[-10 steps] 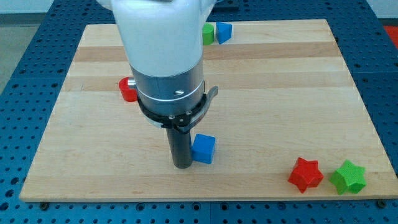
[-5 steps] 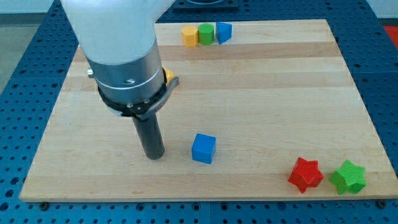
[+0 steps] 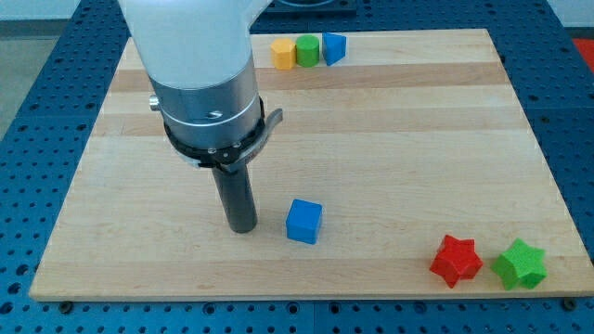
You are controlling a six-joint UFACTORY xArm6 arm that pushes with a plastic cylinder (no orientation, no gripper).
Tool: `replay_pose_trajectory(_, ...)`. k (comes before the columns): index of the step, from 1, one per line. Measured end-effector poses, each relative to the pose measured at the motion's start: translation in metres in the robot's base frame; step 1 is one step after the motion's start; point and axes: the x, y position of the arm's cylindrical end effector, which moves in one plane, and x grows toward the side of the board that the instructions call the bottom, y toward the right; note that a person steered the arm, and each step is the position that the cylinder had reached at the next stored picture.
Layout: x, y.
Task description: Move the blue cube above to the green star
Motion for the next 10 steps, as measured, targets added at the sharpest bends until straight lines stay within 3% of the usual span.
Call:
replay_pose_trajectory(1, 0.000, 0.001)
replay_pose_trajectory(5, 0.000, 0.105)
replay_pose_trajectory(7, 0.010, 0.082)
replay_pose_trajectory(10, 0.010, 0.174)
